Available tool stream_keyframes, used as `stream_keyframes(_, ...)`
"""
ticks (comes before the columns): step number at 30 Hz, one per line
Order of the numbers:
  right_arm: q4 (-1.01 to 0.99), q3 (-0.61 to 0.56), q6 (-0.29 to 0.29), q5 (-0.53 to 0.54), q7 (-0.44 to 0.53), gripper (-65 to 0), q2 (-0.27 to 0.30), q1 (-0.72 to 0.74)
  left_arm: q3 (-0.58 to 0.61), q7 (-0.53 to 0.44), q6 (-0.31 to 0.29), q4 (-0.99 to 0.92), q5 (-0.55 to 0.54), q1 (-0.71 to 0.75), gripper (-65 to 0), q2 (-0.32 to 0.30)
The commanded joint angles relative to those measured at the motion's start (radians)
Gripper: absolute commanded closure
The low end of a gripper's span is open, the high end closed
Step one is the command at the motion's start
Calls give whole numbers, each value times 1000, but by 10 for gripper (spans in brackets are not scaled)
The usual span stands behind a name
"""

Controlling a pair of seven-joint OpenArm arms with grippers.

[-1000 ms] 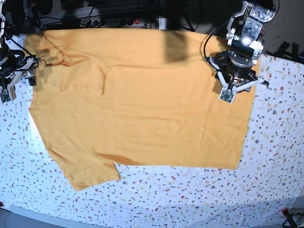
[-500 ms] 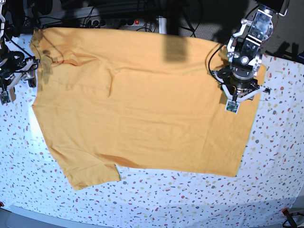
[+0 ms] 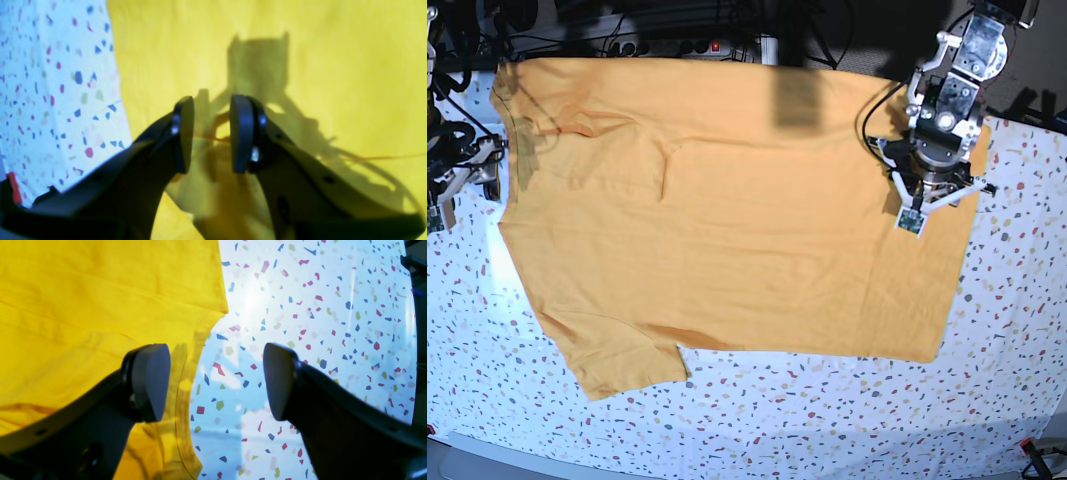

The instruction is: Fold the T-shirt properly

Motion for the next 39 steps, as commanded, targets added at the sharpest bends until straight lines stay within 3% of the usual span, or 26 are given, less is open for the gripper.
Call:
stream_keyframes(1,16,10,6,5,21,-425,22,6,-6,-44,24,21,30,-16,-185,-6)
stream_keyframes(6,16,10,7,53,25,-425,21,46,-6,-250,37,21,85,-25,-185,-6)
stream_keyframes(10,16,10,6,65,25,-425,22,109,-6,-250,32,21,85,-96,-185,-7)
stream_keyframes(13,16,10,6,98,10,-425,21,149,-6,-251,-16,21,71,-190,-185,-7)
stream_keyframes(19,17,10,11,161,-44,-425,-5,200,-6,-301,-61,-67,-111,-428,-185,-6)
stream_keyframes(26,71,10,44,161,-44,-425,-79,200,-6,-512,-189,-631,-309,-766,-185,0)
stream_keyframes(30,134,10,44,161,-58,-425,-133,200,-6,-574,-262,-1072,-366,-975,-185,20)
stream_keyframes(33,179,10,44,161,-77,-425,-175,200,-6,-603,-360,-1362,-435,-1099,-185,28)
stream_keyframes(36,209,10,45,161,-88,-425,-213,200,-6,-609,-483,-1535,-528,-1160,-185,27)
stream_keyframes(39,237,10,45,161,-95,-425,-248,200,-6,-608,-511,-1576,-585,-1151,-185,27)
